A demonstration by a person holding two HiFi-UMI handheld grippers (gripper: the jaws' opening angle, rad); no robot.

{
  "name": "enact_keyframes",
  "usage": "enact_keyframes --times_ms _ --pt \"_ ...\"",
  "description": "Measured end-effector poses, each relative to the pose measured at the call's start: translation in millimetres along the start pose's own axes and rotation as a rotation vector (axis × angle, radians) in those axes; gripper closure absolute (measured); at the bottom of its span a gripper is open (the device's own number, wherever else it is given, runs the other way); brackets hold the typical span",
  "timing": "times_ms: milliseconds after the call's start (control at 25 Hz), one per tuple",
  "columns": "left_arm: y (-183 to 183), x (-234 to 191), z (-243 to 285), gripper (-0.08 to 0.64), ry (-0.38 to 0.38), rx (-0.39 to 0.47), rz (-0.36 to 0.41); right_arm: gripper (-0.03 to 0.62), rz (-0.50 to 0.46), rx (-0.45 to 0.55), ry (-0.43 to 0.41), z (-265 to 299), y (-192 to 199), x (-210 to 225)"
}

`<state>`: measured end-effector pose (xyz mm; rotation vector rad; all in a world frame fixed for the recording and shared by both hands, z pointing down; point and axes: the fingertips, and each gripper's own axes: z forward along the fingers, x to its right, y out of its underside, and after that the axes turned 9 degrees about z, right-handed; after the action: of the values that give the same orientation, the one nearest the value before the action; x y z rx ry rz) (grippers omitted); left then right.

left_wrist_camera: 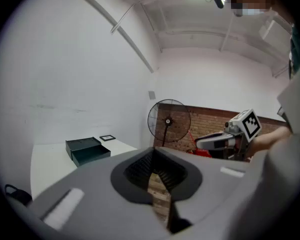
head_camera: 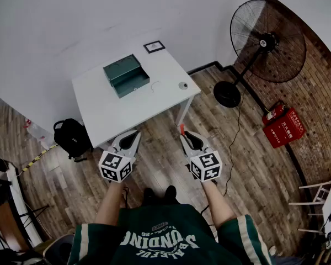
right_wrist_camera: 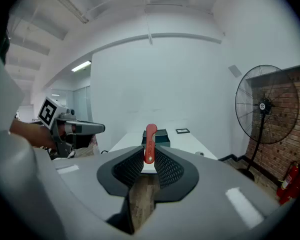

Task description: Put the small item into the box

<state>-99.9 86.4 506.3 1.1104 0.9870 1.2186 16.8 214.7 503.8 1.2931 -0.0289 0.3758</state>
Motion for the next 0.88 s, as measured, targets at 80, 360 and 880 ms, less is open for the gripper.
enact_keyframes --times_ms 80,360,880 --pt "0 -1 2 0.508 0.001 -0.002 0.001 0.526 0.009 -0.002 -0.015 2 1 -1" --pt "2 5 11 0.508 -0.004 -0.012 -0.004 0.526 0.010 -0.008 -0.041 2 2 3" --pt "-1 19 41 0.508 -0.059 -0.021 -0.011 0.526 0.019 -0.027 -0.093 0 3 41"
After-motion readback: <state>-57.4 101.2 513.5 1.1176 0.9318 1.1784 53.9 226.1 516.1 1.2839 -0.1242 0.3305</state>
